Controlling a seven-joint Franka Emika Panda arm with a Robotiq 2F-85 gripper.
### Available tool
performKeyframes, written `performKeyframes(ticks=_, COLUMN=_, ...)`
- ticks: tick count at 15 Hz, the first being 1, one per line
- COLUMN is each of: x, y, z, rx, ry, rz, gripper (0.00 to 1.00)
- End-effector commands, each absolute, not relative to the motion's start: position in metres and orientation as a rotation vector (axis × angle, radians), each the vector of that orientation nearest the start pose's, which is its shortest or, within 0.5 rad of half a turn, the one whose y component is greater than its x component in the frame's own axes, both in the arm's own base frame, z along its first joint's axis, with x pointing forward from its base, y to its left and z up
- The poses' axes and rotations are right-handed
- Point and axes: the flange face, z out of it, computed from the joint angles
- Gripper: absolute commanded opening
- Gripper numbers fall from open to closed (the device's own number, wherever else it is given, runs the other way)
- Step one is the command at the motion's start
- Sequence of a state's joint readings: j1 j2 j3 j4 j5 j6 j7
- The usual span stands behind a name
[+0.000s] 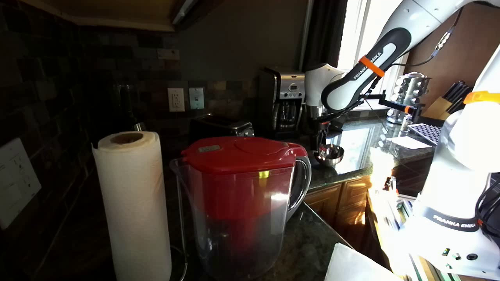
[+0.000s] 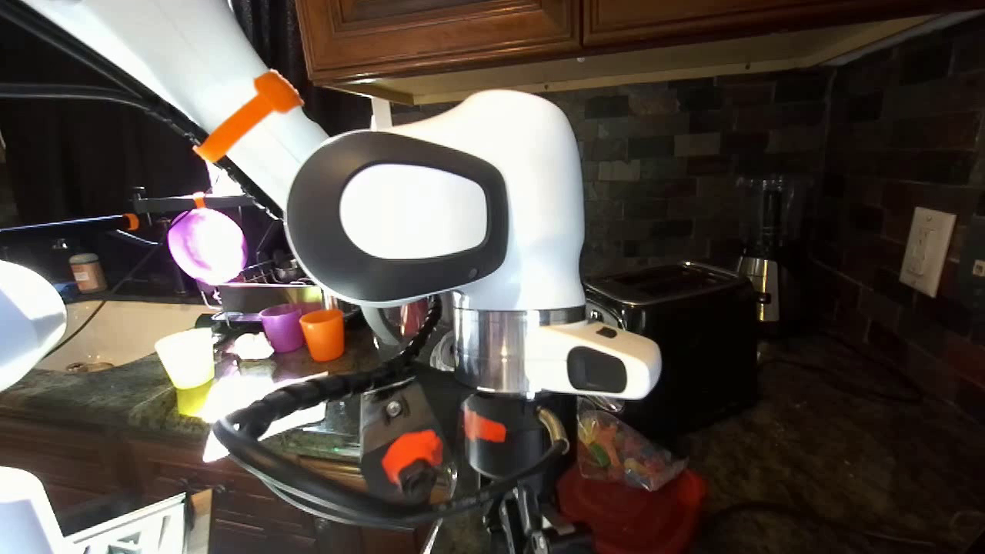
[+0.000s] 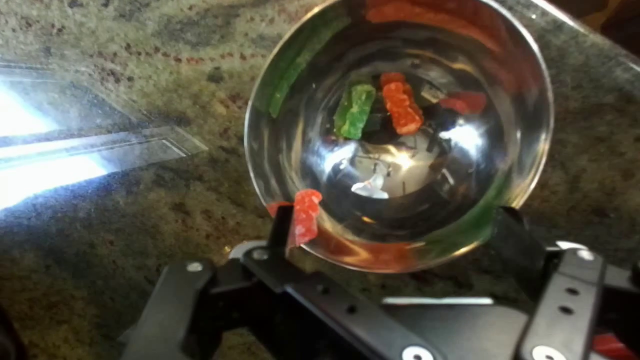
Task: Move one gummy bear to the silver bowl
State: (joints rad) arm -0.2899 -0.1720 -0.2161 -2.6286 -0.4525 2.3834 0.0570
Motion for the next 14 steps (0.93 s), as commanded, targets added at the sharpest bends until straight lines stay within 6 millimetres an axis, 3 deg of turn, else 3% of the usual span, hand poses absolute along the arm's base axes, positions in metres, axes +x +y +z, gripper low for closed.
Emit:
performKeyframes(ticks=1, x=0.3505, y=-0.2013, z=0.3019, rx=-3.364, ry=0.378, rz=0.099, gripper=1.0)
performKeyframes(ticks=9, x=0.3484, y=-0.2041, z=0.2988, rx=-3.379, ry=0.387, rz=-0.011, gripper=1.0)
performKeyframes(ticks=14, x=0.3412, y=-0.1967, z=0.2956, rx=-3.39, ry=0.302, rz=-0.015, gripper=1.0)
